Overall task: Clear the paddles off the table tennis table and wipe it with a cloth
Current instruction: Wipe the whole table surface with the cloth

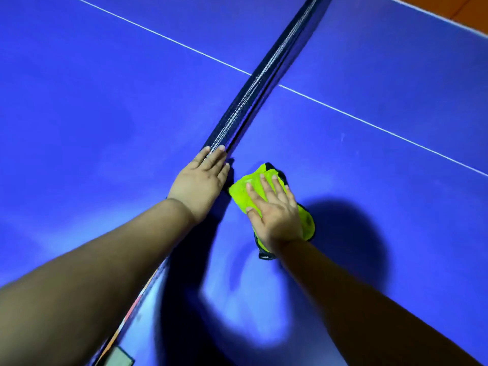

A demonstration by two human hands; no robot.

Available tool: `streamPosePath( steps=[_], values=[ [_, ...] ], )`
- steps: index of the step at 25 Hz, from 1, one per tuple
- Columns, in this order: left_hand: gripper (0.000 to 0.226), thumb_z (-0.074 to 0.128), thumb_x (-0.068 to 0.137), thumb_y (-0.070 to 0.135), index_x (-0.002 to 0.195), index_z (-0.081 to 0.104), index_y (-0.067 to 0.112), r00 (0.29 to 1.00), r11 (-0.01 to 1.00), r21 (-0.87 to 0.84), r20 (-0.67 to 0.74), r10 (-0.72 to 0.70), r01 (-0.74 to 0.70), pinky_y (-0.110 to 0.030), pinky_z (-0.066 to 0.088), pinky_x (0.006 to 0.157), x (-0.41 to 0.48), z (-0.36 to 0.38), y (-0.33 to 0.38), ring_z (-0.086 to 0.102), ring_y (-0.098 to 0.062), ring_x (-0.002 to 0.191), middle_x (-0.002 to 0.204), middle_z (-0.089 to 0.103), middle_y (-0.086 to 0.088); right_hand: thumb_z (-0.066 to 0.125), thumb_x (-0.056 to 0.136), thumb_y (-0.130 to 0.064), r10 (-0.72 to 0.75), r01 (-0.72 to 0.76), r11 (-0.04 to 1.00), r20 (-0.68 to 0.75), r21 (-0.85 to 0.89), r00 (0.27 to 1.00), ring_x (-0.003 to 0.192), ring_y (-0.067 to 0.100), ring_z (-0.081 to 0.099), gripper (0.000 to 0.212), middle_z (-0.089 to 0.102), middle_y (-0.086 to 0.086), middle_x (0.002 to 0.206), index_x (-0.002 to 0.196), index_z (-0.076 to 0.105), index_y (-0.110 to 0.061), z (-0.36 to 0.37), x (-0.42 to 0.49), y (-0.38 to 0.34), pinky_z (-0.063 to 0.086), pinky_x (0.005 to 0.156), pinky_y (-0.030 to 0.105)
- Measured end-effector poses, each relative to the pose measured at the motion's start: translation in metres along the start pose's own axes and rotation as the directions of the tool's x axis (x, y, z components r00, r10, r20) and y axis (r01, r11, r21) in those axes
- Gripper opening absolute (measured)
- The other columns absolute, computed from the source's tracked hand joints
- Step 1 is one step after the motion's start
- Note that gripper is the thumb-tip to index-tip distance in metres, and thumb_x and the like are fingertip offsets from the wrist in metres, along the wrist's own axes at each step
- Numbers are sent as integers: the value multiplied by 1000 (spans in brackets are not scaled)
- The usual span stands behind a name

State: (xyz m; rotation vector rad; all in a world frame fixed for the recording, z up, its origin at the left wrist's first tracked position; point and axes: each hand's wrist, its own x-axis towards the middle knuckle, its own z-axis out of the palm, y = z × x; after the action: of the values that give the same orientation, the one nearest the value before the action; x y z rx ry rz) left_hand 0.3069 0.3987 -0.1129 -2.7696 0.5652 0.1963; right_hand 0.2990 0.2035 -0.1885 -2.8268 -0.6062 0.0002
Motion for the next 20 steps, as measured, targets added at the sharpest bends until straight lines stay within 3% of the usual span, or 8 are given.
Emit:
streamPosePath(
  steps=[3, 4, 11, 14, 17, 20],
  values=[
    [47, 37, 84, 15, 125, 55, -1, 968, 988, -123, -221, -121, 96, -46, 17, 110, -52, 13, 15, 38, -34, 132, 133, 52, -18, 43, 88, -47, -13, 14, 1000, -32, 10, 999, 142, 30, 30, 53, 40, 7, 150, 138, 51, -30, 6, -51, -40, 19, 114, 44],
    [49, 31, 82, 14, 119, 61, 0, 952, 978, -177, -264, -158, 113, -47, 22, 108, -72, 19, 19, 44, -34, 128, 127, 58, -17, 43, 88, -46, -15, 16, 1000, -38, 14, 999, 142, 30, 30, 53, 40, 7, 150, 138, 51, -30, 7, -66, -53, 20, 114, 45],
    [47, 29, 82, 10, 112, 64, 0, 921, 922, -323, -250, -299, 212, -41, 15, 111, -198, 18, 35, 44, -34, 128, 122, 61, -16, 47, 84, -44, -72, 72, 997, 12, 15, 997, 143, 29, 27, 53, 38, 4, 151, 136, 52, -31, 16, -164, -136, 21, 113, 47],
    [47, 29, 80, 11, 108, 66, 1, 909, 893, -374, -228, -349, 248, -40, 15, 111, -228, 16, 43, 44, -34, 128, 120, 62, -17, 49, 82, -44, -130, 129, 991, 56, 20, 990, 143, 27, 27, 46, 40, 3, 150, 124, 62, -32, 17, -200, -163, 20, 114, 46],
    [50, 28, 78, 15, 109, 66, 2, 921, 868, -430, -172, -349, 249, -39, 14, 111, -238, 10, 63, 44, -34, 128, 119, 63, -17, 50, 78, -45, -227, 225, 974, 102, 33, 969, 143, 24, 27, 36, 49, 2, 143, 108, 66, -34, 15, -238, -178, 20, 113, 45],
    [50, 32, 77, 18, 111, 65, 3, 942, 867, -442, -120, -313, 232, -37, 16, 109, -231, 6, 84, 49, -34, 124, 120, 62, -17, 51, 78, -44, -410, 404, 912, 154, 71, 899, 142, 24, 28, 44, 50, -1, 141, 121, 58, -38, 10, -273, -164, 19, 115, 44]
  ],
)
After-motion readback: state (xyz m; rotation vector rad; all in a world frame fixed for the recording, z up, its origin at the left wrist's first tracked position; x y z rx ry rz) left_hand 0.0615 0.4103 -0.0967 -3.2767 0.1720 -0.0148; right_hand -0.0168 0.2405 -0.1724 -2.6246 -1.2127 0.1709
